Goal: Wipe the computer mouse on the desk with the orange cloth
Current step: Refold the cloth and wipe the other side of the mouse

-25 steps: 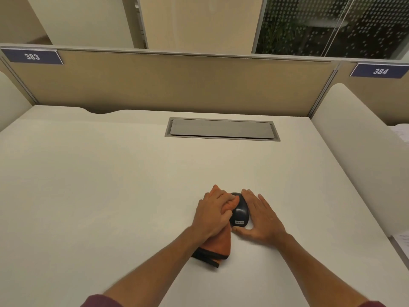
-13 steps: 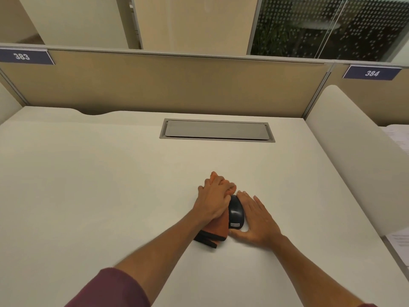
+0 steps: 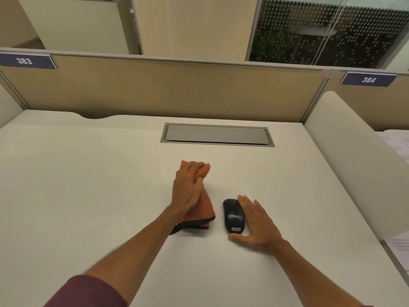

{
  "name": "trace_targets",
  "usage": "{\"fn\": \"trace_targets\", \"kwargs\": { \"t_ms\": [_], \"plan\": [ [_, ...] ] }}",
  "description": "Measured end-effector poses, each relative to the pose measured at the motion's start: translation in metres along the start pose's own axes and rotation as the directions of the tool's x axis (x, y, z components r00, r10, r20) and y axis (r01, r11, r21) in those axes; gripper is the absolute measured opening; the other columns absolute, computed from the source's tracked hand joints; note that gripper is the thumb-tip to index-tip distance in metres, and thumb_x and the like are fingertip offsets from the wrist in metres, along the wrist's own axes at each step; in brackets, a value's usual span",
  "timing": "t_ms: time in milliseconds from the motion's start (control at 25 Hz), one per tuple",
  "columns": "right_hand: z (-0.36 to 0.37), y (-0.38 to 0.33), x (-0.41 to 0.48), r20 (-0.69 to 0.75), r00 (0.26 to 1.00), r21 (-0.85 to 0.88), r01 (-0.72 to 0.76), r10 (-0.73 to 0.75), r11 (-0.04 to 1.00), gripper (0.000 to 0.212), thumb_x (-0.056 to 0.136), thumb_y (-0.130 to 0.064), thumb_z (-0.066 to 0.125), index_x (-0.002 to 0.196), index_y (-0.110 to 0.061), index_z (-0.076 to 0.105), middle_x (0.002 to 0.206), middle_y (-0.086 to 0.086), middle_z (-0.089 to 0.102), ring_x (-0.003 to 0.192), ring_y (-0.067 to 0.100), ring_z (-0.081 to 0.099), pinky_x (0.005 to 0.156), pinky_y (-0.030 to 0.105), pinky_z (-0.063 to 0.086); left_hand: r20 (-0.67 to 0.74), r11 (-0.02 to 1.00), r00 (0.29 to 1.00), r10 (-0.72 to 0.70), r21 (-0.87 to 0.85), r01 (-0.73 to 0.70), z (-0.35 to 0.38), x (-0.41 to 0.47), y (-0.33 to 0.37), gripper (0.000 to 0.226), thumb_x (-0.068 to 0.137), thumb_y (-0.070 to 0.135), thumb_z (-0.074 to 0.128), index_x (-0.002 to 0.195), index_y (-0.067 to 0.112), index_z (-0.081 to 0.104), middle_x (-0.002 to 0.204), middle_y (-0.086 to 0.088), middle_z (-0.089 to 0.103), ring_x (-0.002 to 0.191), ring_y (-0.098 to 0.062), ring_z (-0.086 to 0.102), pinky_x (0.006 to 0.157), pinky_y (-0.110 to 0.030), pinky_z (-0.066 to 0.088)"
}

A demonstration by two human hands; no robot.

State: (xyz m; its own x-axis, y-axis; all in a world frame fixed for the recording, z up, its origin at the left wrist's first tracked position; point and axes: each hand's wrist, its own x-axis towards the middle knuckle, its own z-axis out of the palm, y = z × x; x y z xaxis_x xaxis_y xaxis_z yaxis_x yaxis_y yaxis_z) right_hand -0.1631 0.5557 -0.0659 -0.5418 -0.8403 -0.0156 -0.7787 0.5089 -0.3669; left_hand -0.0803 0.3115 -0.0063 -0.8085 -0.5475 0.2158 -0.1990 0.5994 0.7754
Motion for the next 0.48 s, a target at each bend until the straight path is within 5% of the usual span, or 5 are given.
{"fn": "trace_targets", "kwargs": {
  "t_ms": [120, 280, 480],
  "plan": [
    [-0.004, -0.002, 0.001, 0.025, 1.000, 0.024, -0.004, 0.003, 1.000, 0.118, 0.072, -0.083, 0.053, 0.154, -0.020, -0.003, 0.161, -0.011, -0.004, 0.148, 0.001, -0.005, 0.121, 0.027, -0.006, -0.173, 0.979, 0.985, -0.025, -0.204, -0.011, -0.026, -0.002, -0.007, 0.042, 0.087, 0.019, 0.042, 0.127, 0.019, 0.057, 0.126, -0.003, 0.056, 0.114, -0.020, 0.054, 0.102, -0.044, 0.046],
    [-0.004, 0.004, -0.001, -0.029, 0.996, 0.174, -0.072, 0.079, 0.982, 0.119, 0.071, -0.084, 0.050, 0.154, -0.019, -0.005, 0.162, -0.008, -0.006, 0.149, 0.006, -0.001, 0.122, 0.029, 0.005, -0.237, 0.947, 0.970, -0.047, -0.318, -0.032, -0.051, -0.015, -0.017, 0.053, 0.081, 0.009, 0.041, 0.132, 0.018, 0.050, 0.130, 0.002, 0.053, 0.120, -0.018, 0.052, 0.106, -0.044, 0.045],
    [-0.005, -0.014, 0.006, -0.280, 0.847, 0.574, -0.230, 0.453, 0.786, 0.107, 0.071, -0.091, 0.030, 0.153, -0.025, 0.008, 0.161, -0.008, 0.010, 0.147, 0.009, 0.012, 0.122, 0.039, 0.015, -0.228, 0.913, 0.969, -0.091, -0.407, -0.010, -0.077, -0.022, -0.016, 0.062, 0.079, 0.010, 0.041, 0.140, 0.021, 0.041, 0.141, 0.006, 0.045, 0.128, -0.011, 0.045, 0.111, -0.033, 0.040]
  ]
}}
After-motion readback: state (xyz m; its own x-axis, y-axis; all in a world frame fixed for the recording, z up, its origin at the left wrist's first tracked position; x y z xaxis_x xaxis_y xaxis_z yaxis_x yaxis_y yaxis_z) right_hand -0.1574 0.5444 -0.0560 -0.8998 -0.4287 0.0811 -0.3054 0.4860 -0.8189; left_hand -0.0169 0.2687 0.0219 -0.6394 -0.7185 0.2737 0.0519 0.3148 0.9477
